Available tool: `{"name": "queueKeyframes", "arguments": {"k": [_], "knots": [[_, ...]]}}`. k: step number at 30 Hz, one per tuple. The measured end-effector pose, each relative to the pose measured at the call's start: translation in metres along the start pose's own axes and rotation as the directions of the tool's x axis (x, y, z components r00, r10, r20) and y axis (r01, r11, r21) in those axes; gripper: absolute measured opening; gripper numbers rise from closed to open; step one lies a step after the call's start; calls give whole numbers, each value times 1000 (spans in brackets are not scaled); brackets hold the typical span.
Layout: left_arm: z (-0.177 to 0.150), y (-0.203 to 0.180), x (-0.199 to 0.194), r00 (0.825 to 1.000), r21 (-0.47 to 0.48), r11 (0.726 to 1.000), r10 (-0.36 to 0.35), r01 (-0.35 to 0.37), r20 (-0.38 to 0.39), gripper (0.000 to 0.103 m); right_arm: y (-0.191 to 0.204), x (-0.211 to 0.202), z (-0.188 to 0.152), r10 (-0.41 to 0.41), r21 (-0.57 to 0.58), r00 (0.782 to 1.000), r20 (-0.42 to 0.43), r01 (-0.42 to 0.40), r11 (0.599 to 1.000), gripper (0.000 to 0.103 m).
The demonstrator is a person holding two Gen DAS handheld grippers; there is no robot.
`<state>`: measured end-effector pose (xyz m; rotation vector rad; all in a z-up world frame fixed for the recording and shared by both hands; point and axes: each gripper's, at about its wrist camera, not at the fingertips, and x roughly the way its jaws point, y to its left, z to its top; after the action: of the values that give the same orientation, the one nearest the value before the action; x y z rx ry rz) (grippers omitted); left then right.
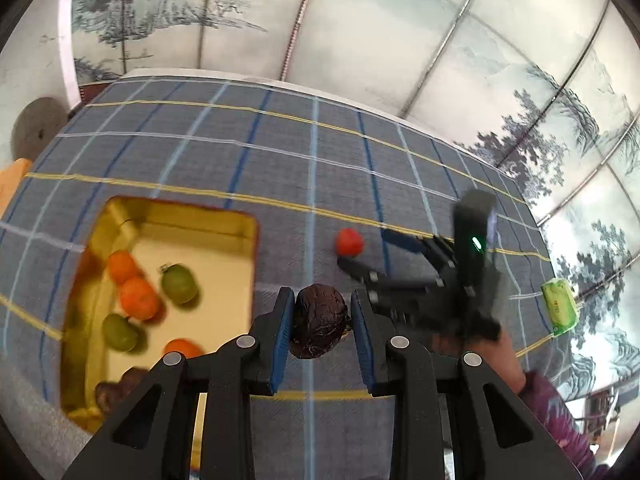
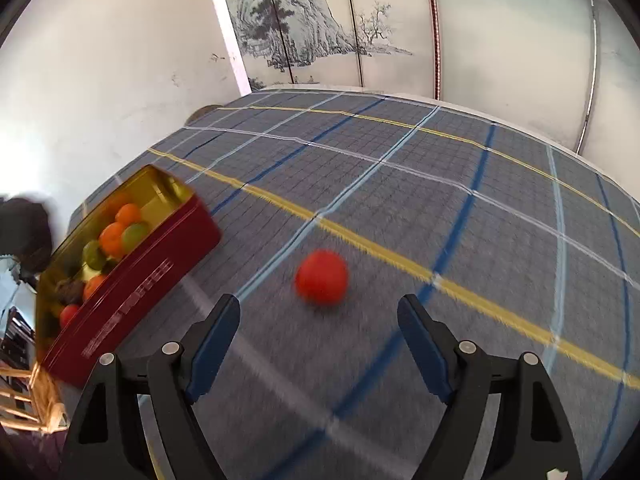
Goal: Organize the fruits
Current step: 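Grasp the last red tomato with the right gripper while the left gripper carries the brown fruit, then lower the brown fruit into the tin and open the left gripper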
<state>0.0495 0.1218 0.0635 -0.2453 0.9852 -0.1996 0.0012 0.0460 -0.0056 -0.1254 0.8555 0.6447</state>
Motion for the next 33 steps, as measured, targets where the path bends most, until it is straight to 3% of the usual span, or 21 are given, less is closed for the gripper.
{"name": "queueKeyframes", "arguments": {"k": [3,4,7,10,13,18,23,26,33], "knots": [[-12,6,-10,1000,10,1000,29,-29,8,30,1,19,8,-12,-2,999,-37,12,1000,78],[-15,8,-12,999,11,999,36,-36,12,30,1,23,9,-18,-4,999,-46,18,1000,71],[-23,17,-17,999,-6,999,36,-36,16,30,2,30,11,-40,-14,998,-58,39,999,28],[-30,25,-23,999,-25,999,40,-39,27,30,6,27,10,-42,-16,996,-77,41,999,28],[-37,36,-32,998,-44,998,52,-50,43,30,9,1,-3,-45,24,999,-30,45,999,28],[-54,51,-43,992,-47,993,113,-110,63,30,-5,-52,-48,-111,188,993,49,100,977,28],[-71,50,-41,988,-6,990,142,-142,66,30,-35,-78,-89,-186,326,982,21,169,930,29],[-80,46,-35,986,19,988,153,-155,60,30,-43,-86,-95,-229,340,973,18,210,917,29],[-90,46,-30,984,50,985,161,-164,72,30,-48,-83,-95,-243,359,970,-6,229,905,29]]}}
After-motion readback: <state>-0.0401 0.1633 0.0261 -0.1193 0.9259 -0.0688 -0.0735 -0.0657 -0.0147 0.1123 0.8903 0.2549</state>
